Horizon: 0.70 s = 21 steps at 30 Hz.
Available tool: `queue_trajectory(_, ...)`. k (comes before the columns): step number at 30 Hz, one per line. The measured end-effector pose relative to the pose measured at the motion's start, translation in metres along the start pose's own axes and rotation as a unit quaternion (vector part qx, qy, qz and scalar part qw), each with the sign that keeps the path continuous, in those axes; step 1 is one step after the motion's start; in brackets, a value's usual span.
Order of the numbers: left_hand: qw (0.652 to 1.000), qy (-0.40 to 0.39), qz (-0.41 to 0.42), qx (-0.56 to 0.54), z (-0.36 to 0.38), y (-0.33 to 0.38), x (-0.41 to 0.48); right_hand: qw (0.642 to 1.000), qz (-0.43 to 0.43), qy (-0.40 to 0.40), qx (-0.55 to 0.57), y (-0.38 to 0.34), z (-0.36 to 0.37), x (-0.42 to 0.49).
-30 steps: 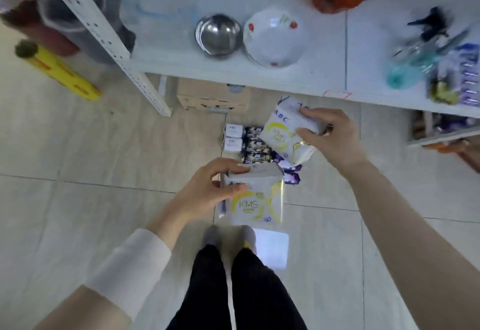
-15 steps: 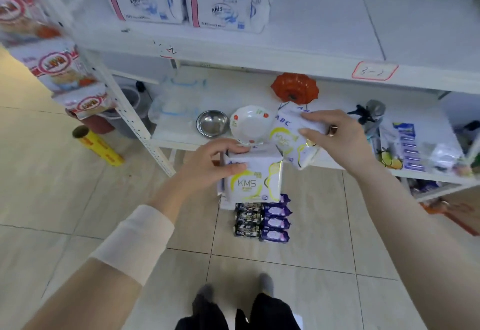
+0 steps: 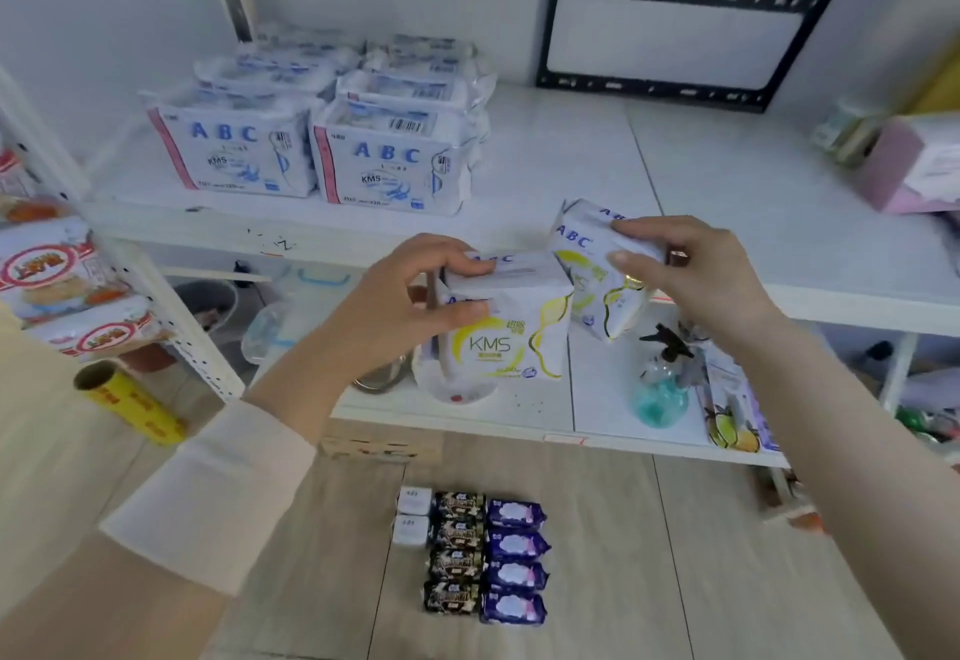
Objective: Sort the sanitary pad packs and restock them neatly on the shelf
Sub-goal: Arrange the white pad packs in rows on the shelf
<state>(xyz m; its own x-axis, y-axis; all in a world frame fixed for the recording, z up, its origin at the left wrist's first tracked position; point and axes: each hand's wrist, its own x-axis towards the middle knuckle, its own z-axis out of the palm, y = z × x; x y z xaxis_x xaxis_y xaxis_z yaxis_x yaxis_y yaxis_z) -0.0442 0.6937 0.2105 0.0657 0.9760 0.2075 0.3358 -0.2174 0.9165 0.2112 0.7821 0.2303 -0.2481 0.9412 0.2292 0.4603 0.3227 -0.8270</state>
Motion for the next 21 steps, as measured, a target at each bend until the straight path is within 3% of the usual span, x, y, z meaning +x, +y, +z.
queue_trajectory(11,0.994,-0.016,0.034,0.103,0.016,0.007,0.104,0.999,0.022,0.005,0.026,0.026,-0.026,0.104)
queue_trajectory(21,0.967,0.139,0.078,0.200,0.049,-0.042,0.237,0.996,-0.052,-0.054,0.043,0.081,-0.027,0.272)
